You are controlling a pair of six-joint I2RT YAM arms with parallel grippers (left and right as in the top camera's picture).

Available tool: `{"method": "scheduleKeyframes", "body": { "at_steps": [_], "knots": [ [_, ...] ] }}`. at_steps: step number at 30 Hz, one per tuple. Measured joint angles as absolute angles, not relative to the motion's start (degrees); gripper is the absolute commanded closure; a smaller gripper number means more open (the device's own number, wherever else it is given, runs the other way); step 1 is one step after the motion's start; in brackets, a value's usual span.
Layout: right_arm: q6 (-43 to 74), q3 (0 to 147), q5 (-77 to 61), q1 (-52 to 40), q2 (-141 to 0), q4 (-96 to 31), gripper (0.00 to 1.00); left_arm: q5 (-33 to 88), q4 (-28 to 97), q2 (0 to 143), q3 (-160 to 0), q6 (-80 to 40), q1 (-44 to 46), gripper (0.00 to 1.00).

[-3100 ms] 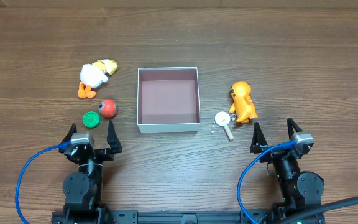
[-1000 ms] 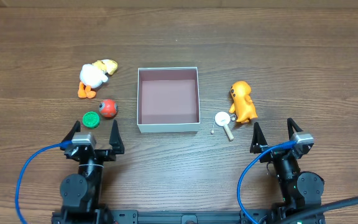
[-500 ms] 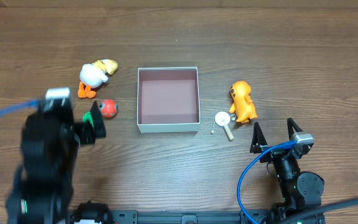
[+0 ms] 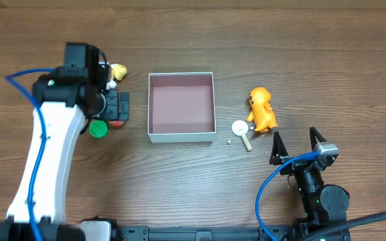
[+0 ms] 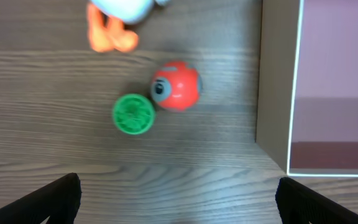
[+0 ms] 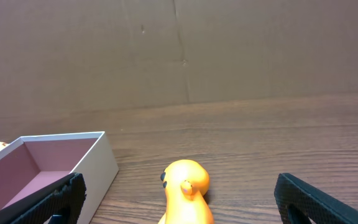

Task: Pack container
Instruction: 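Move the left gripper down over the green spiky toy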

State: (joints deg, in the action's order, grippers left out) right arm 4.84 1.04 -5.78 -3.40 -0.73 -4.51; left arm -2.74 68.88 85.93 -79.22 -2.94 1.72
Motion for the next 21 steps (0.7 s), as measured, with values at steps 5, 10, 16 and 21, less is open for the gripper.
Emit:
{"method": "scheduleKeyframes", "body": {
  "at_steps": [5, 10, 16, 21],
  "knots": [
    [4.86, 1.04, -5.78, -3.40, -0.73, -4.54, 0.00, -2.87, 68.75, 92.18, -79.24, -4.91, 1.72, 0.00],
    [4.84, 1.04, -5.76, -3.40, -0.73, -4.54, 0.00, -6.28, 69.47, 96.12, -79.24, -9.98, 1.45, 0.00],
    [4.84, 1.04, -5.76, -3.40, -0.73, -4.54, 0.00, -7.73, 70.52, 96.55, -79.24, -15.57, -2.74, 0.00],
    [4.86, 1.04, -5.78, -3.40, -0.73, -4.51, 0.00, -6.50, 68.14, 96.55, -78.35, -17.69, -9.02, 0.00]
  ]
}}
